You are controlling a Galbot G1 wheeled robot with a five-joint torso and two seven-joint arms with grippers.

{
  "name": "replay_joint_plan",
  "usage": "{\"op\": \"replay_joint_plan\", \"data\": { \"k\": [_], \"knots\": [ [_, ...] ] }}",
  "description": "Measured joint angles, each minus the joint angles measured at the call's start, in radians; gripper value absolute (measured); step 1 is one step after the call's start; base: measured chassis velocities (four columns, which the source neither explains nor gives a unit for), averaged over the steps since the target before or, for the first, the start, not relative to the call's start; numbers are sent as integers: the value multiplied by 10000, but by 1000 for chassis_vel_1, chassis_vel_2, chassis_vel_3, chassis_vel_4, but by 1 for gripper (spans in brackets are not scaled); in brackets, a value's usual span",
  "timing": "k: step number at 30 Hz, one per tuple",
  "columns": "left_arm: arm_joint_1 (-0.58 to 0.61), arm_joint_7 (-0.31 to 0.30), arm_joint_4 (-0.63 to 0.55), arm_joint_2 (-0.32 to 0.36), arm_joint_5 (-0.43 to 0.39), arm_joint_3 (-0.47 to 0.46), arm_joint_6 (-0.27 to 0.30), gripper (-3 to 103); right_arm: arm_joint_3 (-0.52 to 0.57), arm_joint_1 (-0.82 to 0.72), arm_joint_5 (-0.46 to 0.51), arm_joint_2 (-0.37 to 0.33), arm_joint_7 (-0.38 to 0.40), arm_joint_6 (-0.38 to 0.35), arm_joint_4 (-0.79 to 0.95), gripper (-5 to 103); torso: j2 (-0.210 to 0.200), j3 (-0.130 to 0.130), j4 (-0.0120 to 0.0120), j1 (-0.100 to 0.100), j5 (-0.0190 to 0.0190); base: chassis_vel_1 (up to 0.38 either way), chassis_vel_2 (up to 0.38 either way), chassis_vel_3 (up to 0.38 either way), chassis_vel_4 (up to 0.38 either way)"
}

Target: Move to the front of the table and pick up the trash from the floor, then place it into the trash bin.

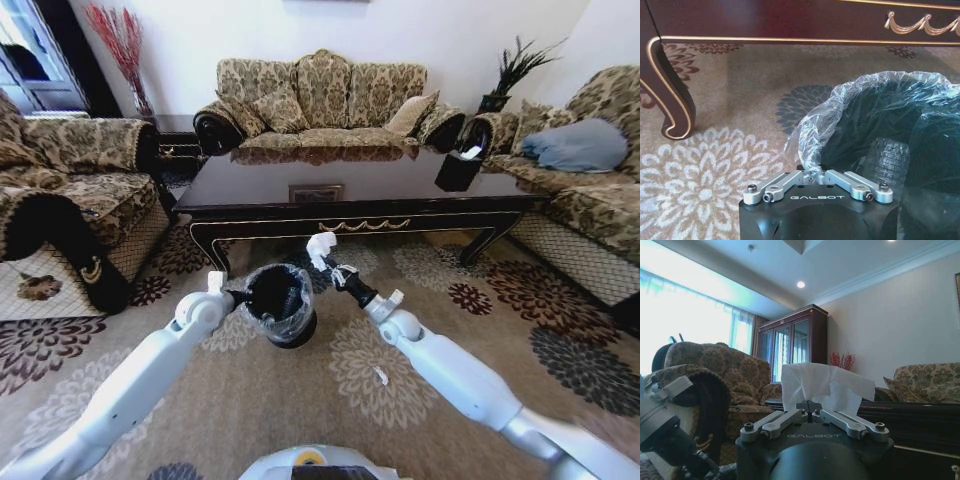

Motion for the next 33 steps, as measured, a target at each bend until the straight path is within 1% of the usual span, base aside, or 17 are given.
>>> {"op": "replay_joint_plan", "data": {
  "k": [3,8,12,17,23,24,25,26,27,30,31,33],
  "knots": [
    [-266,-15,239,-132,-23,165,0,2,-169,72,-79,18,-6,49,-54,0,0,0,3,0,0,0,0,0,0],
    [-734,-32,596,-362,-54,479,0,2,-388,126,-270,17,-125,175,-151,0,0,0,1,0,1,0,0,0,0],
    [-1047,-68,789,-555,-151,610,-1,2,-591,89,-620,-9,-338,347,-245,0,0,-1,1,0,1,0,0,0,0],
    [-1169,-92,835,-621,-231,641,0,2,-764,-20,-1046,-18,-451,476,-346,0,0,0,1,0,1,0,0,0,0],
    [-1144,-121,731,-571,-289,617,-1,2,-783,-119,-1149,-4,-459,490,-389,1,0,-1,1,0,1,0,0,0,0],
    [-1106,-124,700,-537,-289,597,-1,2,-783,-145,-1151,-4,-476,491,-389,7,0,-1,2,0,0,0,0,0,0],
    [-1092,-124,692,-526,-289,591,-1,2,-783,-152,-1152,-3,-485,492,-389,7,0,-1,2,0,0,0,0,0,0],
    [-1038,-127,658,-484,-284,566,-1,2,-780,-188,-1157,-2,-525,494,-389,13,0,-1,3,0,0,0,0,0,0],
    [-1038,-127,658,-484,-284,566,-1,2,-780,-188,-1157,-2,-525,494,-389,13,0,-1,3,0,0,0,0,0,0],
    [-982,-132,582,-439,-276,536,-1,2,-736,-258,-1168,-1,-561,494,-365,29,0,-1,3,0,0,0,0,0,0],
    [-982,-132,582,-439,-276,536,-1,2,-736,-258,-1168,-1,-561,494,-365,29,0,-1,3,0,0,0,0,0,0],
    [-968,-136,545,-426,-276,527,-1,2,-684,-290,-1179,-6,-562,494,-361,40,0,-2,1,0,0,0,0,0,0]
  ]
}}
